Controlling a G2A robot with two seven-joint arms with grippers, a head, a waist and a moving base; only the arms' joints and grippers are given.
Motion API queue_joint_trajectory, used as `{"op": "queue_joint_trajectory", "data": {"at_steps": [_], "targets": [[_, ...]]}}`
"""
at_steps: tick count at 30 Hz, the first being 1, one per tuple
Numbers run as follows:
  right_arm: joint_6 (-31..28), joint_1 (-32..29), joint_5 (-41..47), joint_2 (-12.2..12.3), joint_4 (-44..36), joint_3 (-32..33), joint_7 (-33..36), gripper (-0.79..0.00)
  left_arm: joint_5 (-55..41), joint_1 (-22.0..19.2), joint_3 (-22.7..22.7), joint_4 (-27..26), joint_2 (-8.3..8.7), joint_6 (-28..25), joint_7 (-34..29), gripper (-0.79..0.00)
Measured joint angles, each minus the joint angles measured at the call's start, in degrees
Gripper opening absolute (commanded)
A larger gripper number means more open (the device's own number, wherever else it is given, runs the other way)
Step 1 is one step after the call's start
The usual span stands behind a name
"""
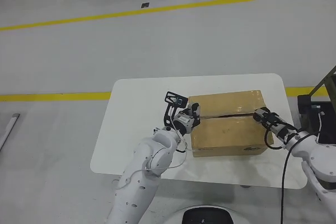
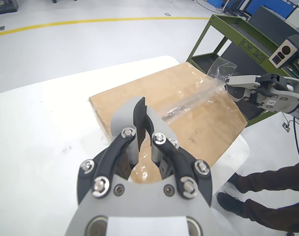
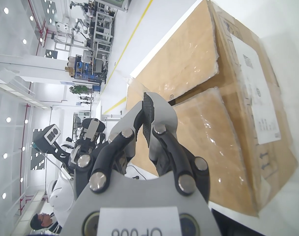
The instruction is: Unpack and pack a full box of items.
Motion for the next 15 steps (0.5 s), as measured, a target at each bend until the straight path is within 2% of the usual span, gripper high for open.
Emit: {"op": "queue_joint_trajectory", "data": {"at_steps": [7,15], "targets": [[-0.2,-0.1,-0.6,-0.1,0.5,0.2,0.6,-0.785,-2.4,-4.6,4.7,6.5,-1.53,0.8,0.9,-0.785],[-0.3,-0.6,-0.7,-0.2,0.7,0.7,0.5,-0.785,-3.7,-7.1,6.7,10.6,-2.52,1.4,1.4,-0.785]]}}
